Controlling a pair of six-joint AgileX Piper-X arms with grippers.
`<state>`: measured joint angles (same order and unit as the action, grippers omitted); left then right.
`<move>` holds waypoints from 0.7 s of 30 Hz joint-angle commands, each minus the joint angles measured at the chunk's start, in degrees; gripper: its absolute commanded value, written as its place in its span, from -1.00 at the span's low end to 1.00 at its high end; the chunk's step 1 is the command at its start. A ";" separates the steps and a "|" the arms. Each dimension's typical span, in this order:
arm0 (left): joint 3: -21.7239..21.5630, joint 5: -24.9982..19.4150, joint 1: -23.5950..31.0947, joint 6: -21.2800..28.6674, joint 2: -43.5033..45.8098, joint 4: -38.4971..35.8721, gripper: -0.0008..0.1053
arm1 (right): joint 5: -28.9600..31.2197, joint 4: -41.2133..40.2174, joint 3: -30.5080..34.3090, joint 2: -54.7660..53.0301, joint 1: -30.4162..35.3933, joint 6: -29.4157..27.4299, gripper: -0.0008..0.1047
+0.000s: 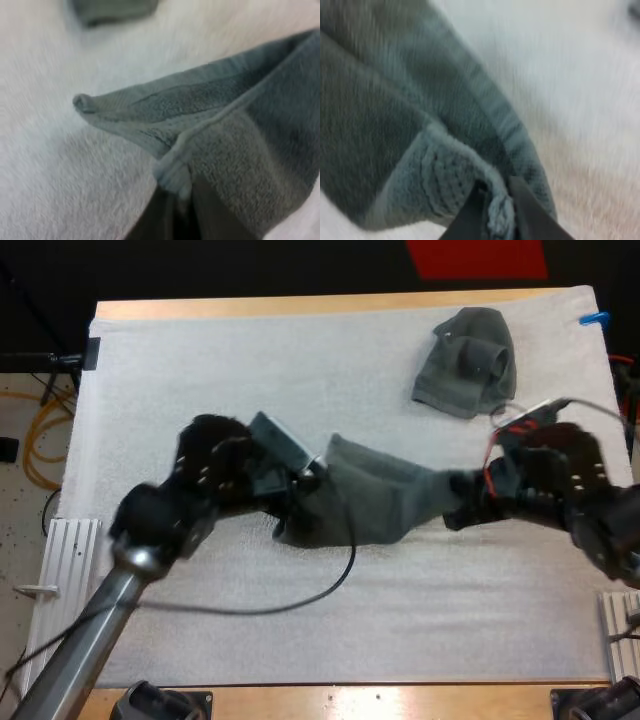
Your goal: Pick towel from pile fold and stack
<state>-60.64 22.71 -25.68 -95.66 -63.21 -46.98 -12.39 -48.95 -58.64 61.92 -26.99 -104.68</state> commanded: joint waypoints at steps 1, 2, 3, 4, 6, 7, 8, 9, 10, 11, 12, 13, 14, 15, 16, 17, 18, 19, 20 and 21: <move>-0.35 -0.20 -0.16 -0.89 2.05 -1.52 -0.98 | -0.18 -0.11 -1.35 -1.05 -0.01 0.37 -0.99; -0.35 -0.20 -0.16 -0.89 3.61 -2.90 -0.98 | -1.38 -0.25 -2.12 -1.88 -0.01 1.09 -0.99; -0.35 -0.49 -0.16 -0.89 4.98 -4.79 -0.98 | -2.96 -0.62 -2.56 -2.71 -0.01 2.11 -0.99; -0.35 -0.71 -0.16 -0.89 5.47 -5.85 -0.98 | -3.45 -0.76 -2.70 -3.13 -0.01 2.41 -0.99; -0.35 -1.12 -0.16 -0.89 7.52 -9.75 -0.98 | -6.40 -2.99 -2.71 -4.36 -0.01 3.42 -0.99; -0.35 -1.13 -0.16 -0.77 7.91 -10.73 -0.98 | -7.21 -4.04 -2.71 -4.63 -0.01 3.43 -0.99; -0.22 -1.12 -0.16 -0.52 8.40 -12.39 -0.98 | -8.23 -5.87 -2.71 -4.79 -0.01 3.43 -0.99; 0.09 -1.12 -0.16 -0.45 8.67 -13.33 -0.98 | -9.22 -8.38 -2.71 -4.80 -0.01 3.43 -0.99; 0.43 -1.12 -0.16 -0.47 8.83 -13.61 -0.98 | -9.80 -9.61 -2.71 -4.80 -0.01 3.43 -0.99; 1.54 -1.12 -0.16 -0.47 8.89 -13.66 -0.98 | -10.61 -11.33 -2.36 -4.80 -0.01 3.29 -0.99; 3.00 -0.67 -0.16 -0.47 8.88 -13.46 -0.98 | -11.72 -12.22 -1.74 -4.80 -0.01 3.29 -0.99; 3.66 -0.25 -0.16 -0.47 8.88 -13.21 -0.98 | -12.22 -12.56 -1.40 -4.80 -0.01 3.29 -0.99; 5.67 0.50 -0.16 -0.47 8.88 -12.62 -0.98 | -12.88 -13.04 -0.55 -4.80 -0.01 3.29 -0.99; 7.58 0.66 -0.16 -0.47 8.88 -12.34 -0.98 | -13.59 -13.05 0.38 -4.80 -0.01 3.46 -0.99; 8.50 0.62 -0.16 -0.47 8.88 -12.17 -0.98 | -14.08 -13.06 1.01 -4.80 -0.01 3.63 -0.99; 10.09 0.15 -0.16 -0.47 8.88 -11.17 -0.98 | -14.30 -12.82 2.11 -4.80 -0.01 3.96 -0.99; 11.29 -0.46 -0.16 -0.47 8.88 -9.49 -0.98 | -14.27 -12.07 3.58 -4.56 -0.01 4.66 -0.99; 12.00 -0.64 -0.16 -0.47 8.88 -8.04 -0.98 | -14.27 -11.40 4.34 -4.51 -0.01 5.15 -0.99; 13.28 -0.70 -0.16 -0.47 8.88 -5.27 -0.98 | -13.97 -9.20 5.92 -4.06 -0.01 6.40 -0.99; 14.56 -0.70 -0.16 -0.64 8.53 -1.54 -0.98 | -13.56 -6.12 7.44 -3.37 -0.01 8.11 -0.99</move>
<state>-46.19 22.16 -25.68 -95.98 -54.83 -53.11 -25.98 -57.71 -51.69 58.23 -26.99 -97.44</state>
